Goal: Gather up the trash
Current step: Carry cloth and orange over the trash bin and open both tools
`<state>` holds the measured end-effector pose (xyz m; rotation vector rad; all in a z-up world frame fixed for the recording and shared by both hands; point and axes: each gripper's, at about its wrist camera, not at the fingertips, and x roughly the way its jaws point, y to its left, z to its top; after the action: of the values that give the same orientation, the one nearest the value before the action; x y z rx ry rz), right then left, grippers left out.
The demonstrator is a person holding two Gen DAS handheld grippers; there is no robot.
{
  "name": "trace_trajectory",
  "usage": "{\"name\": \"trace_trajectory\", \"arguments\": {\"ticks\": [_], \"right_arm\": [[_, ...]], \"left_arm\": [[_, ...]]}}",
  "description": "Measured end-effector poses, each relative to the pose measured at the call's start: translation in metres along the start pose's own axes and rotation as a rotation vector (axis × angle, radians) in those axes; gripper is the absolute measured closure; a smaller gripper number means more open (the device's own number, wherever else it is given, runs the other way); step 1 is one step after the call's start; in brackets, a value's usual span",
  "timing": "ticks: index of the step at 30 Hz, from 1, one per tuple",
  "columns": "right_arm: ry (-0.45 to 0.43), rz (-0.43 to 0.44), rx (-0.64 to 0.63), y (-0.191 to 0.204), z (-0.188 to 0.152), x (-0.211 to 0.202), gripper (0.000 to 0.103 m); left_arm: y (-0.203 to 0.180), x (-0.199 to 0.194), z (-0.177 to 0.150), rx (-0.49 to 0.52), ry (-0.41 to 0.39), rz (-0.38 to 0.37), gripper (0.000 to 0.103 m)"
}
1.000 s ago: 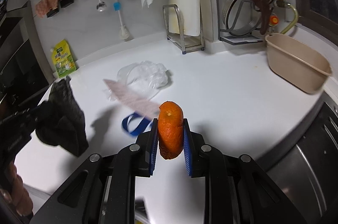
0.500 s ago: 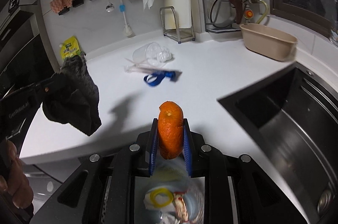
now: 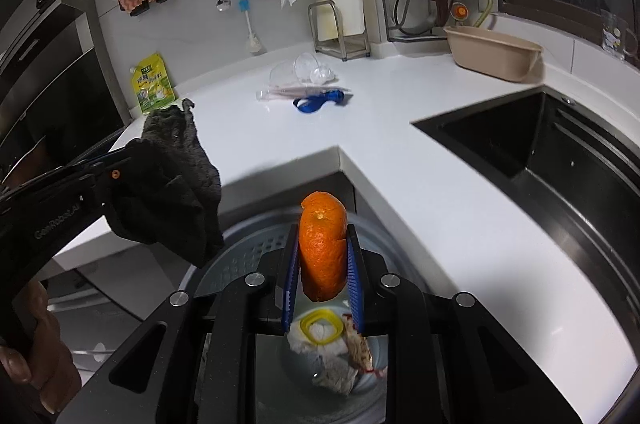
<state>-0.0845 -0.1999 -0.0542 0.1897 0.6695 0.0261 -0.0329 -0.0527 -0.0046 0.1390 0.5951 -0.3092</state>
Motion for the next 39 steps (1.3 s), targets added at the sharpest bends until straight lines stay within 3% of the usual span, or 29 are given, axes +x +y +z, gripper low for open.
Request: {"name": "trace_trajectory", "arguments": {"ticks": [5, 19, 35, 39], "right_arm": [[0.020, 0.004, 0.023, -0.002, -0.019, -0.001, 0.082], [0.095, 0.008, 0.019, 0.000, -0.044, 0.022, 0.082], [0.139, 0.016, 0.024, -0.001, -0.051, 0.039, 0.081], [0.131, 0.011, 0.029, -0.003, -0.050, 0.037, 0.074]], "left_arm": [[-0.005, 0.001, -0.014, -0.006, 0.013, -0.007, 0.094], [-0.003, 0.035, -0.051, -0.011, 0.143, -0.028, 0.094], [0.000, 0.047, -0.056, -0.022, 0.179, -0.027, 0.093], [0.000, 0.048, -0.056, -0.015, 0.182, -0.014, 0.090]]}}
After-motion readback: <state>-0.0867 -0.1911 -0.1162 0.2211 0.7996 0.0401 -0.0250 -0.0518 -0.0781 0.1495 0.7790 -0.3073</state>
